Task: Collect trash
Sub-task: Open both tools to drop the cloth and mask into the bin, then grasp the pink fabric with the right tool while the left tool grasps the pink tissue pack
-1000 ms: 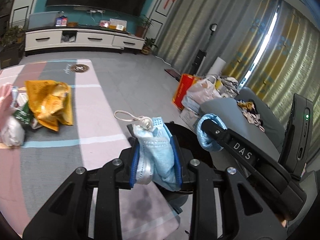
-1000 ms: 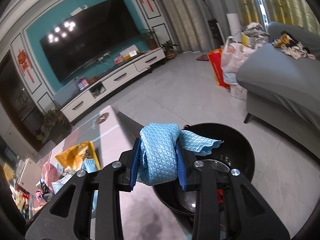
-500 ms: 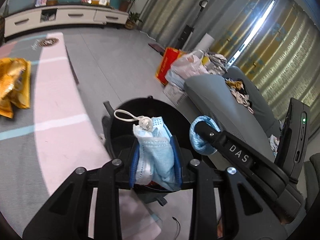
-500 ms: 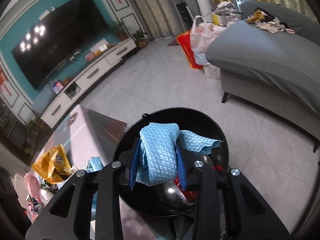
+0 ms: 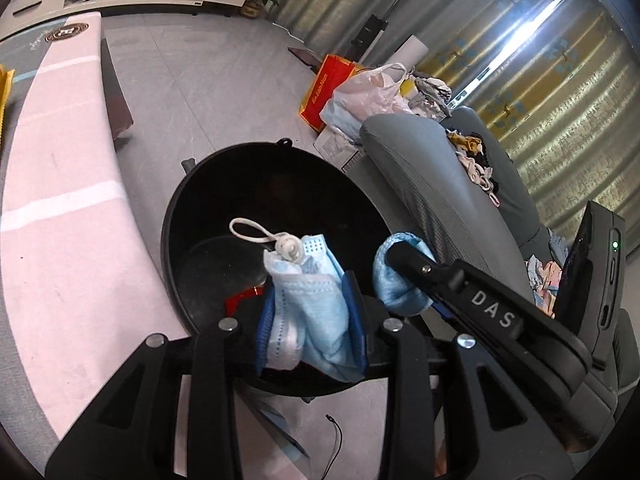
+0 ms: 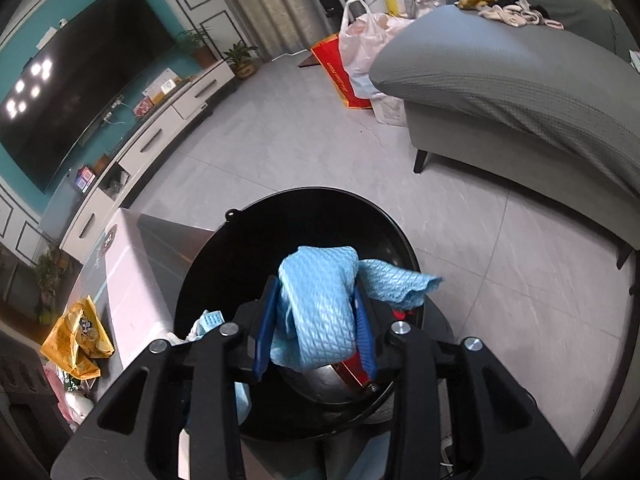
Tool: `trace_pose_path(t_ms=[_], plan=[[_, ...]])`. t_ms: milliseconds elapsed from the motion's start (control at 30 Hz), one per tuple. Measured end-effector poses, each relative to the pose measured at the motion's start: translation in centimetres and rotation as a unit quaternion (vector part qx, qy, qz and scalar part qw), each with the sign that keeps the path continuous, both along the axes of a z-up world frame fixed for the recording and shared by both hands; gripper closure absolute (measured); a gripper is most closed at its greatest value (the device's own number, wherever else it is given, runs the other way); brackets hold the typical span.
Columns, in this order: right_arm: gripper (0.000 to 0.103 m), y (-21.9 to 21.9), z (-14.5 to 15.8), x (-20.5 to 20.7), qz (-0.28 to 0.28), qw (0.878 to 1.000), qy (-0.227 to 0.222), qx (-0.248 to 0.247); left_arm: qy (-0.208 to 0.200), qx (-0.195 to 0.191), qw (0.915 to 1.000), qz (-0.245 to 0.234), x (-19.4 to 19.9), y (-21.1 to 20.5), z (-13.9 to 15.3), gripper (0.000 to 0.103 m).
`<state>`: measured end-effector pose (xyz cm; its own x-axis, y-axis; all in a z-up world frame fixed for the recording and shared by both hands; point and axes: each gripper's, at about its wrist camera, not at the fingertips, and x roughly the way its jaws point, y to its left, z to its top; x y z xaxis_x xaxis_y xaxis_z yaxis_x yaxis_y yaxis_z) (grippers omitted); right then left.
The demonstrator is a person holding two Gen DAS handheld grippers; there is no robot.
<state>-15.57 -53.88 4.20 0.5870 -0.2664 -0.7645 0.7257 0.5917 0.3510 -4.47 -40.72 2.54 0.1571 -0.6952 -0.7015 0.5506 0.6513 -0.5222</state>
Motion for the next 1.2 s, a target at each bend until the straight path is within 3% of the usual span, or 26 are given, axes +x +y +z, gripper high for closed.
trace_pose_path(t_ms=[67, 100, 133, 167, 233, 467, 667, 867, 967, 1100, 1200], plan=[[0.062, -0.2, -0.1, -0.1, -0.002, 1.000, 0.000, 0.002, 0.005, -0.003, 1.0000, 0.005, 0.3, 0.2, 0.0, 0.052], [0.059, -0.3, 0.0, -0.2, -0.003, 1.000, -0.001, 0.003, 0.005, -0.004, 0.9999, 0.009, 0.3, 0.3, 0.0, 0.050], [0.052, -0.4, 0.0, -0.3, -0.006, 1.000, -0.004, 0.006, 0.002, -0.003, 0.9999, 0.012, 0.3, 0.5, 0.1, 0.044], [0.047, -0.5, 0.1, -0.5, -0.010, 1.000, -0.009, 0.008, -0.001, -0.001, 0.9999, 0.017, 0.4, 0.7, 0.3, 0.031], [0.040, -0.5, 0.5, -1.0, -0.016, 1.000, -0.020, 0.007, -0.010, -0.003, 0.9993, 0.036, 0.6, 1.6, 0.8, 0.016], [0.016, 1.0, 2.3, -0.6, -0.006, 0.999, -0.035, -0.023, -0.037, -0.050, 0.9942, 0.087, 0.9, 7.0, 4.7, 0.007], [0.010, 3.6, 4.0, 0.9, 0.029, 0.997, -0.047, -0.056, -0.108, -0.038, 0.9764, 0.183, 0.7, 15.3, 8.5, 0.003], [0.005, 6.9, 5.1, 3.3, 0.079, 0.992, -0.048, -0.084, -0.140, 0.010, 0.9420, 0.305, 1.1, 26.9, 9.6, 0.003], [0.005, 8.6, 5.4, 4.5, 0.107, 0.989, -0.050, -0.088, -0.154, 0.052, 0.9197, 0.357, 1.6, 33.1, 9.8, 0.003], [0.005, 12.1, 5.9, 6.5, 0.151, 0.982, -0.054, -0.101, -0.159, 0.093, 0.8790, 0.440, 2.6, 41.3, 9.9, 0.003], [0.005, 15.2, 6.3, 8.1, 0.196, 0.972, -0.069, -0.110, -0.150, 0.103, 0.8636, 0.470, 3.1, 46.2, 8.7, 0.003]])
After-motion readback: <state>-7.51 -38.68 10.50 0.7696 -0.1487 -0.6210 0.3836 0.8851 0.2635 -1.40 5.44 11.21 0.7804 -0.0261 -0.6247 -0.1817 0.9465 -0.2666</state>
